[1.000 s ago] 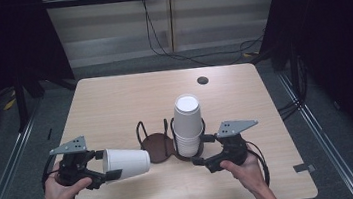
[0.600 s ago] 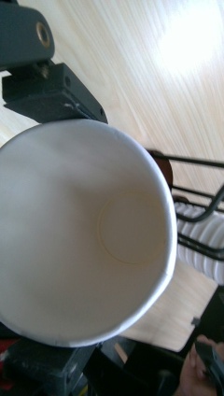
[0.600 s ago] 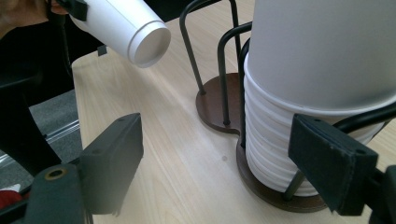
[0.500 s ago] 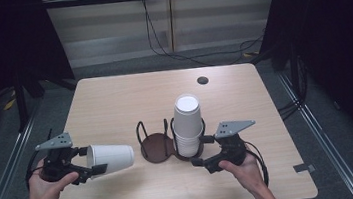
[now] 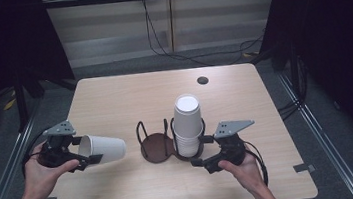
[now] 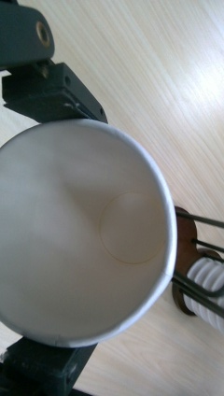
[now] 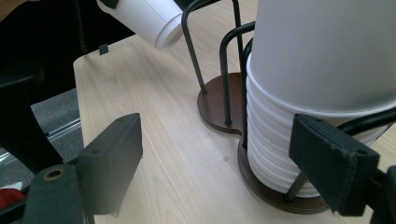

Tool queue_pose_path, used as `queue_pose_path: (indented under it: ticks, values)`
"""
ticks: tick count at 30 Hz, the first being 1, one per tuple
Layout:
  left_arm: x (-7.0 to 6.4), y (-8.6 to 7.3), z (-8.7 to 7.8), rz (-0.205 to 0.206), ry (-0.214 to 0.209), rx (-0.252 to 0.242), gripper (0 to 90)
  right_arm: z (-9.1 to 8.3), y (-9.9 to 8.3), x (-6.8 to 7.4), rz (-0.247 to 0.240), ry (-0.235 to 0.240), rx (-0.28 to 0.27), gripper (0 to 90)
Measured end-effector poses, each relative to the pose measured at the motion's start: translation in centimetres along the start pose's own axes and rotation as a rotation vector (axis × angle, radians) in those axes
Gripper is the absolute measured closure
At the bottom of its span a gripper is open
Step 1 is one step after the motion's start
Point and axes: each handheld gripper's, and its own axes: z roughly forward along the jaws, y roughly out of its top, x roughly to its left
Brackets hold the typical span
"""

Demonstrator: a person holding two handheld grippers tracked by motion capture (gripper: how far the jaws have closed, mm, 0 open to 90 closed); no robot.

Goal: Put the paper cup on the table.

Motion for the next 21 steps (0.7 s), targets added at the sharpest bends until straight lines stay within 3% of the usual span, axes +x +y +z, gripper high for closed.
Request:
queue_pose_path:
  ticks: [7,10,15,18,21]
  values:
    - [0.9,2.3,0.8,0.013,0.055,0.100,11.9,0.1,-0.1,-0.1,0.007,0.001,0.001,16.7]
    - [1.2,3.3,1.3,0.014,0.049,0.125,11.9,0.1,-0.1,0.0,0.006,0.002,0.006,16.6]
    - [1.4,4.8,1.9,0.066,0.063,0.189,11.5,0.3,-0.2,-0.1,0.006,0.004,0.012,16.4]
    - [1.4,5.6,2.2,0.075,0.059,0.202,11.5,0.5,-0.2,0.0,0.000,0.010,0.020,15.8]
    - [1.6,6.2,2.8,0.093,0.079,0.245,11.5,0.4,-0.1,0.0,0.002,0.010,0.018,15.8]
